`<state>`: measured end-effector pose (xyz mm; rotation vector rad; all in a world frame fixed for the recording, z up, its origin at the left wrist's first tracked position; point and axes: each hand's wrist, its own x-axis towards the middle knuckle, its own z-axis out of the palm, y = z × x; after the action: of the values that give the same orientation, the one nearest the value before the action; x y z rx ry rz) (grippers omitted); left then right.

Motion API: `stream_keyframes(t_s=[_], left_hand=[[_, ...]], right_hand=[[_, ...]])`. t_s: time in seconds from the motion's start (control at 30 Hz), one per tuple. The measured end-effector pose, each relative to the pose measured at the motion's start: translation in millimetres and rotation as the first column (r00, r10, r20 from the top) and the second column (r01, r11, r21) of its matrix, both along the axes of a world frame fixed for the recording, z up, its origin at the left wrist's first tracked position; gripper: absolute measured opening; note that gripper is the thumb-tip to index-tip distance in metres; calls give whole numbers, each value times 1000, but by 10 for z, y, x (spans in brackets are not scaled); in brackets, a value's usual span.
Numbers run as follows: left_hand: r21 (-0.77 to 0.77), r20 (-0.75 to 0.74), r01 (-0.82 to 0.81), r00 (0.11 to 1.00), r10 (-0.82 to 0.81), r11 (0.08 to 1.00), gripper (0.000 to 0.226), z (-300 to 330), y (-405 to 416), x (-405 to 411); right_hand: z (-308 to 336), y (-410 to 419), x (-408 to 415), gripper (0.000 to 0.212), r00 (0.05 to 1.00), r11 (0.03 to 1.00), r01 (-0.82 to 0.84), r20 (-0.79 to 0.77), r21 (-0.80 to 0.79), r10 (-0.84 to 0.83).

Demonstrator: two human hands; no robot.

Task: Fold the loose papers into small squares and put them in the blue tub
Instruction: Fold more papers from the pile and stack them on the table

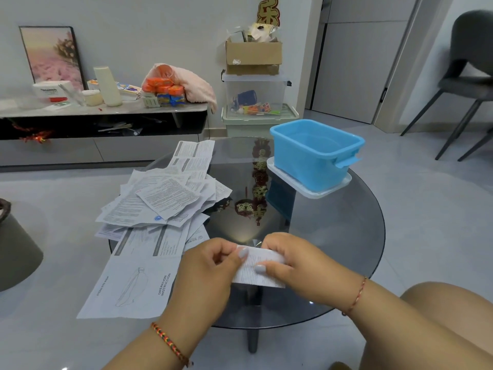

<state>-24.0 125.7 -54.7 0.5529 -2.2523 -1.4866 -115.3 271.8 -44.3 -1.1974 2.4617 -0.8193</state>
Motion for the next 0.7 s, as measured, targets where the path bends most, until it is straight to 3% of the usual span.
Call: stream_keyframes(t_s=[0.17, 0.27, 0.33, 0.4, 0.57, 0.7], left_hand=[[-34, -65, 65, 996, -67, 997, 14, 172, -4, -101], [-194, -76, 122, 987, -139, 973, 14, 316, 49, -219], [-294, -91, 144, 980, -178, 945, 19, 444, 94, -319], [-336, -107, 158, 973, -204, 929, 18, 571, 140, -459], [-172, -120, 142, 979, -164, 975, 15, 667, 189, -781], [-24, -31, 111, 993, -111, 994, 9, 482, 158, -899]], right_hand=[[114, 100, -32, 19, 998, 997, 24, -59, -76, -29], [206, 206, -121, 17, 994, 994, 46, -94, -96, -55], [309, 262, -165, 8, 986, 982, 124, -95, -142, -138], [418, 327, -229, 13, 967, 948, 220, -75, -230, -243], [512, 400, -399, 16, 927, 873, 373, 169, -315, -335], [350, 348, -502, 14, 878, 825, 462, 300, -326, -373]])
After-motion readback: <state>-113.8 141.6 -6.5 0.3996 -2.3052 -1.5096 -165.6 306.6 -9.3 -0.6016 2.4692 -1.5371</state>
